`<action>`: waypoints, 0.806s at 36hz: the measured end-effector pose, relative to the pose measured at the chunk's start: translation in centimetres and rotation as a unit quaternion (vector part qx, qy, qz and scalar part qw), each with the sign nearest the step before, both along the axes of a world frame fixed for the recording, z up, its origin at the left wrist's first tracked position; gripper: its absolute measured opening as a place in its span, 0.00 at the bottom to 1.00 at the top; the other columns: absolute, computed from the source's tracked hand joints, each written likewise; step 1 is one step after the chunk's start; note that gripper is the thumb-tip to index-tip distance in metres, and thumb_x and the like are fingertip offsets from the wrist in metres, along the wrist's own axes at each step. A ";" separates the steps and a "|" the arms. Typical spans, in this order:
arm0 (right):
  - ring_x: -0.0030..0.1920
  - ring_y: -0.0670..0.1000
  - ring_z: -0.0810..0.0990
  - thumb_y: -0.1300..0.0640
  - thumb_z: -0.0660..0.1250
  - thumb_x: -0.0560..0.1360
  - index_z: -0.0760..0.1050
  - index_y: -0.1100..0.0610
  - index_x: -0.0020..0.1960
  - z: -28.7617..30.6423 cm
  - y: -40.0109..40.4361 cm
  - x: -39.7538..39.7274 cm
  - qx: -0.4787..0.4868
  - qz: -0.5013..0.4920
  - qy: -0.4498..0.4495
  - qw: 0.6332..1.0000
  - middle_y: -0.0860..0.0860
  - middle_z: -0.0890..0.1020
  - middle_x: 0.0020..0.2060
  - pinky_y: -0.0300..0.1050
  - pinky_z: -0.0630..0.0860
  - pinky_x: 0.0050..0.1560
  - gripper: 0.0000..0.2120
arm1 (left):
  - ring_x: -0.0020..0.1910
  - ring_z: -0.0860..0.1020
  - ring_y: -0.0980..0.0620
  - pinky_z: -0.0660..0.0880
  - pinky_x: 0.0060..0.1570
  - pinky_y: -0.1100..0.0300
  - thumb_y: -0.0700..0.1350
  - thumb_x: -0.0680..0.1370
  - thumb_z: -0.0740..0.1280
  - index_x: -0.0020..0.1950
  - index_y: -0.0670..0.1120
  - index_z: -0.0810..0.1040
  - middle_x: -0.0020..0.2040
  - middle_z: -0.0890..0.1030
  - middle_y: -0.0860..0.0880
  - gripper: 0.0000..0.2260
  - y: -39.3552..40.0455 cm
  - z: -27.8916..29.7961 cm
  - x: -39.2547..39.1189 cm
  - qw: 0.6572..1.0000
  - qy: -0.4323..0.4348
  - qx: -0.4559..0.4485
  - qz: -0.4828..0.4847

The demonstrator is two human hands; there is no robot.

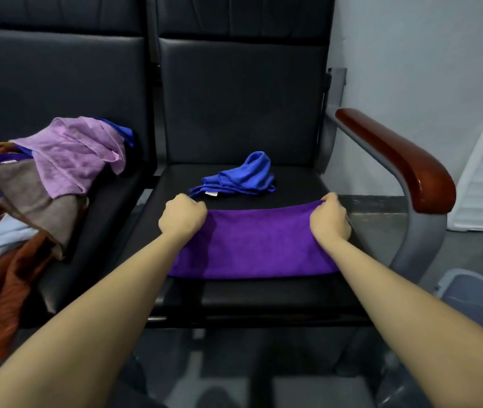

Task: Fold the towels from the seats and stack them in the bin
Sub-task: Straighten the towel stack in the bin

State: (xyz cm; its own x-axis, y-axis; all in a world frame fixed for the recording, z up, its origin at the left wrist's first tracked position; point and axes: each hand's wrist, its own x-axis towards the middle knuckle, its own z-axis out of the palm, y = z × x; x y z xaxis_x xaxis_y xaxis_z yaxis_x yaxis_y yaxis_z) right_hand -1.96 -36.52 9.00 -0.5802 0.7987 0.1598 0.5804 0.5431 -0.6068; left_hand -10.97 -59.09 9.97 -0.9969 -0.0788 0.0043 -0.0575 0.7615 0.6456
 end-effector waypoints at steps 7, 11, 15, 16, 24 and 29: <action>0.57 0.62 0.77 0.62 0.52 0.81 0.67 0.61 0.64 0.0 0.5 -1.5 -0.001 -0.001 0.023 1.000 0.60 0.77 0.59 0.51 0.70 0.47 0.13 | 0.52 0.76 0.40 0.68 0.47 0.54 0.46 0.76 0.57 0.56 0.41 0.76 0.56 0.78 0.41 0.14 0.9 0.3 -1.2 0.999 0.024 -0.023 0.003; 0.63 0.61 0.71 0.61 0.55 0.80 0.68 0.61 0.65 -0.4 1.0 -2.5 0.000 0.018 0.018 1.000 0.60 0.70 0.64 0.52 0.68 0.57 0.14 | 0.60 0.73 0.38 0.69 0.54 0.51 0.47 0.79 0.56 0.63 0.39 0.69 0.62 0.74 0.39 0.16 1.4 0.2 -2.2 0.998 0.016 -0.053 0.002; 0.67 0.58 0.64 0.59 0.61 0.78 0.67 0.57 0.68 -1.4 0.8 -2.8 0.082 0.078 -0.002 0.994 0.58 0.65 0.66 0.51 0.60 0.68 0.18 | 0.68 0.65 0.38 0.63 0.64 0.48 0.54 0.76 0.63 0.69 0.39 0.61 0.68 0.65 0.39 0.28 1.7 -1.0 -2.4 0.992 -0.015 -0.128 -0.013; 0.66 0.57 0.65 0.59 0.61 0.78 0.68 0.56 0.67 -1.6 0.7 -2.8 0.095 0.114 0.003 0.989 0.57 0.66 0.65 0.50 0.60 0.67 0.17 | 0.68 0.64 0.39 0.62 0.65 0.48 0.54 0.76 0.63 0.69 0.39 0.61 0.68 0.65 0.39 0.29 1.8 -1.3 -2.3 0.989 -0.007 -0.145 -0.008; 0.63 0.50 0.72 0.54 0.62 0.78 0.72 0.52 0.64 -3.0 -1.8 -3.0 0.126 0.422 -0.053 0.896 0.48 0.74 0.61 0.45 0.63 0.62 0.14 | 0.66 0.66 0.43 0.65 0.61 0.51 0.57 0.77 0.62 0.71 0.37 0.60 0.67 0.66 0.41 0.31 0.8 -2.7 -0.1 0.962 -0.054 -0.269 0.015; 0.74 0.47 0.60 0.42 0.56 0.80 0.63 0.47 0.74 -3.9 -2.3 -2.6 0.160 0.441 -0.143 0.872 0.46 0.64 0.74 0.46 0.56 0.72 0.24 | 0.67 0.67 0.41 0.63 0.64 0.50 0.56 0.78 0.60 0.69 0.38 0.64 0.67 0.68 0.40 0.27 0.0 -2.9 0.4 0.960 -0.063 -0.271 0.002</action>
